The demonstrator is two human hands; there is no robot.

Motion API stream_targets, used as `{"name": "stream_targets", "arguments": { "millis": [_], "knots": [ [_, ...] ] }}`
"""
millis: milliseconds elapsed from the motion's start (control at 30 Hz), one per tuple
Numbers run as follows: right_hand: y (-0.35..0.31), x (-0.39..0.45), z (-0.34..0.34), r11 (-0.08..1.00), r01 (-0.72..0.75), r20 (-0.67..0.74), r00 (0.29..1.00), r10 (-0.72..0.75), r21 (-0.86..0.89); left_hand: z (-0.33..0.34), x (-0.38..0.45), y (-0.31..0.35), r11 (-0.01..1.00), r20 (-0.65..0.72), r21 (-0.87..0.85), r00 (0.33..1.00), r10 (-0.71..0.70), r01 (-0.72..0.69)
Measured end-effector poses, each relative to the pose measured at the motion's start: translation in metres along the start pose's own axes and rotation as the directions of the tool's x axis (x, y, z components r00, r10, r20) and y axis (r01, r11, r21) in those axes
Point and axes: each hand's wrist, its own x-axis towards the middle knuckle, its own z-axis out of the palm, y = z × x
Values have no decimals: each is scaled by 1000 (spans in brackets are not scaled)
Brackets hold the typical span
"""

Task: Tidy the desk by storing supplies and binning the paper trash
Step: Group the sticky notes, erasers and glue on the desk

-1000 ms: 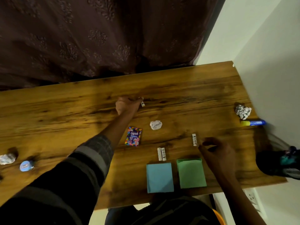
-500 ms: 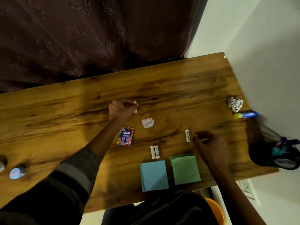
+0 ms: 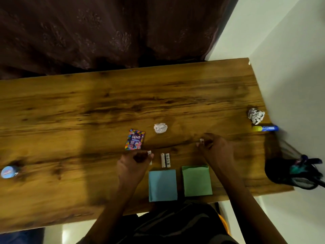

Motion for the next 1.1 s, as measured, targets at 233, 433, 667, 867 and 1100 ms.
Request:
{"name": "stream_targets", "arguments": {
  "millis": [233, 433, 667, 867, 1100],
  "knots": [
    [1, 12, 13, 996, 22, 68, 998, -16, -89, 13, 7, -8, 999, 75, 43, 997, -1, -3],
    [2, 5, 12, 998, 4, 92, 996, -9, 55, 26, 5, -4, 1000, 87, -7, 996, -10, 11],
    [-6, -17, 16, 906, -183, 189, 975, 117, 382, 24, -1, -6, 997, 108, -77, 994, -1, 10],
    [-15, -35, 29, 849, -198, 173, 977, 128, 490, 23, -1, -7, 992, 147, -122, 989, -17, 35],
    [-30, -49, 53, 867, -140, -6, 987, 163, 477, 26, 2, -11, 990, 179, -134, 983, -26, 51]
  ]
}}
